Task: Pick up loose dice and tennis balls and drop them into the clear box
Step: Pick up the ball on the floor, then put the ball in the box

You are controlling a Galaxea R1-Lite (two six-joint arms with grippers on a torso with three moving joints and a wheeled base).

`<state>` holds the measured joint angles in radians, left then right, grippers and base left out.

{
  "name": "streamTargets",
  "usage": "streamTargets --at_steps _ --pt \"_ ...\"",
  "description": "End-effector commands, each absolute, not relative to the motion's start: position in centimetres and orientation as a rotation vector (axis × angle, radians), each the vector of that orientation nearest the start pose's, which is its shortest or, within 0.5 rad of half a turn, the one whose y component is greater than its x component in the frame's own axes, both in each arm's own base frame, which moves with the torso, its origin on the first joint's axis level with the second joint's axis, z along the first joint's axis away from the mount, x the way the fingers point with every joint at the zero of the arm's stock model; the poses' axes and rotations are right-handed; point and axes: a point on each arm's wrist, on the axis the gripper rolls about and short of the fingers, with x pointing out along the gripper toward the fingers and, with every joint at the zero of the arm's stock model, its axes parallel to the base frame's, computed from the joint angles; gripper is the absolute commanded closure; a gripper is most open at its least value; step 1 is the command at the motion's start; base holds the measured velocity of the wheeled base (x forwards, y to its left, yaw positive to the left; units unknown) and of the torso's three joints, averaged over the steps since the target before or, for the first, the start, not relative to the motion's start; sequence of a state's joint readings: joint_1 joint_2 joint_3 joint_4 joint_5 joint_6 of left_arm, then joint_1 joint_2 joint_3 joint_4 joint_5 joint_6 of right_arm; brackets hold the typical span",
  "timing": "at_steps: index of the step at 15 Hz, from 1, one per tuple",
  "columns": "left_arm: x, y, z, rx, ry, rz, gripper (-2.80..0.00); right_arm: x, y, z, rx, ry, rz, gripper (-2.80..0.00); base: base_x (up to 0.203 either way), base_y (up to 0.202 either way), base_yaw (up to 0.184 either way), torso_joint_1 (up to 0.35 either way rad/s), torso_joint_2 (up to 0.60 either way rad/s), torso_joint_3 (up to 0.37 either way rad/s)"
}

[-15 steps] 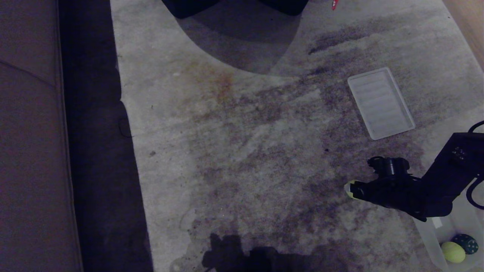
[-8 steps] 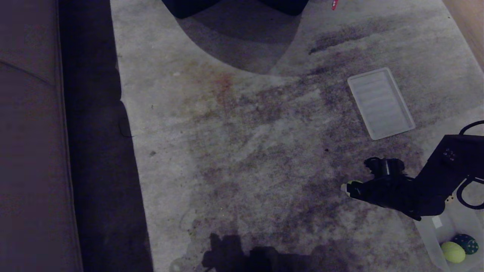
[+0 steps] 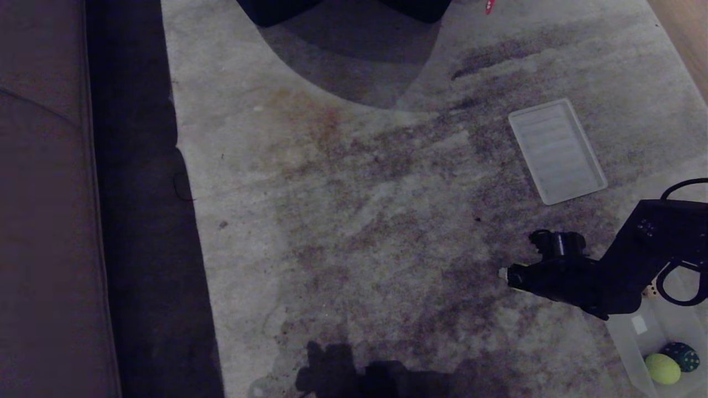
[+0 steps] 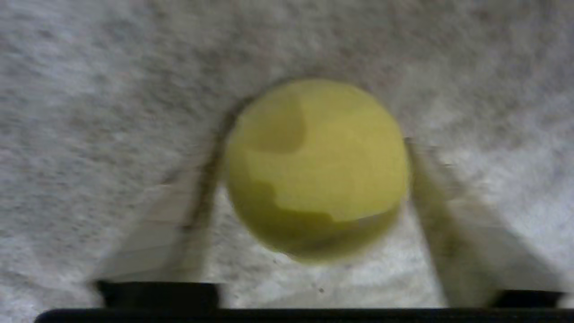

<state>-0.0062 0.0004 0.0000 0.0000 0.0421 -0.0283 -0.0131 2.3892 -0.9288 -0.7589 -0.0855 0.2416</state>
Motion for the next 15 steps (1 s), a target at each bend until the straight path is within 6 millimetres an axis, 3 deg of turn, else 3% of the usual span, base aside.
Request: streamTargets --at_steps 1,5,9,12,15 --pt "-2.3 0.1 7.5 -0.029 0.003 0.037 0.00 39.4 -0.3 -2.8 0.197 0.670 -0.170 0.00 0.000 0.000 0.000 0.000 0.00 0.000" --pt "-2.3 0.1 7.5 -0.029 0.003 0.037 0.00 38.5 -0.4 -1.7 0.182 0.665 -0.204 0.00 0.000 0.000 0.000 0.000 0.00 0.000" --pt "-2.3 0.1 7.5 -0.029 0.003 0.037 0.00 35.0 -0.7 3.7 0.090 0.619 -0.216 0.00 0.000 0.000 0.000 0.000 0.00 0.000" --pt "-2.3 0.1 7.5 -0.029 0.003 0.037 0.00 29.9 -0.7 9.6 0.083 0.529 -0.200 0.00 0.000 0.000 0.000 0.000 0.00 0.000" --pt "-2.3 0.1 7.5 -0.029 0.003 0.037 0.00 21.8 -0.2 14.5 0.085 0.471 -0.154 0.00 0.000 0.000 0.000 0.000 0.00 0.000"
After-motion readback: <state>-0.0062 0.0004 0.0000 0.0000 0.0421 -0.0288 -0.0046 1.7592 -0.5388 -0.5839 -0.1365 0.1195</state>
